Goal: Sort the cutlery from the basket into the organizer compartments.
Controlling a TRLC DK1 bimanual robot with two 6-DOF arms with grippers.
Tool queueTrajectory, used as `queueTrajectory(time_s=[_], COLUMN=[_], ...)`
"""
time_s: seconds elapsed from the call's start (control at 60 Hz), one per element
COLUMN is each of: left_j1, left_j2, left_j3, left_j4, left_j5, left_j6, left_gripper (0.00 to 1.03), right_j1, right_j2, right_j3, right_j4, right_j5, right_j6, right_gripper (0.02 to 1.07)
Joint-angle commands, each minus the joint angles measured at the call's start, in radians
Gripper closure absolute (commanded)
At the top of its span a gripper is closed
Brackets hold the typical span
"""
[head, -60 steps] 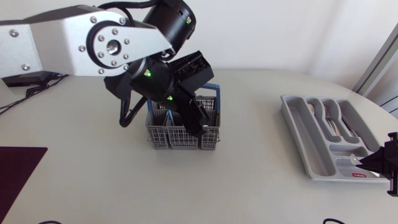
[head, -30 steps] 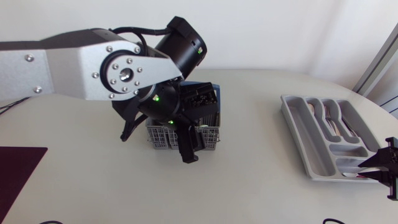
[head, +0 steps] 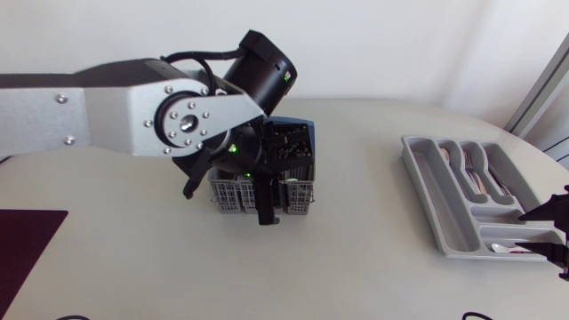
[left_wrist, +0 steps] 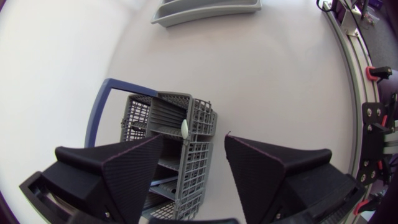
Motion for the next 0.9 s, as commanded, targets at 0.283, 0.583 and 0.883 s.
queueTrajectory(time_s=[0.283, 0.583, 0.883], left_j1=[0.016, 0.027, 0.036], left_j2=[0.102, 0.139, 0.160], left_j3=[-0.023, -0.029, -0.034], left_j4=[0.083, 0.157, 0.183], left_j5=[-0.042, -0.079, -0.084], left_j6=[0.094, 0.140, 0.161], left_gripper=[0.43, 0.50, 0.58], right_j1=[0.125, 0.233, 0.315], right_j2=[-0.184, -0.319, -0.426], right_j3=[-0.171, -0.252, -0.333], right_j4=[-0.048, -0.050, -0.033], right_j5=[-0.088, -0.122, -0.134], right_j6=[0.117, 0.219, 0.301], right_gripper=[0.31, 0.31, 0.31])
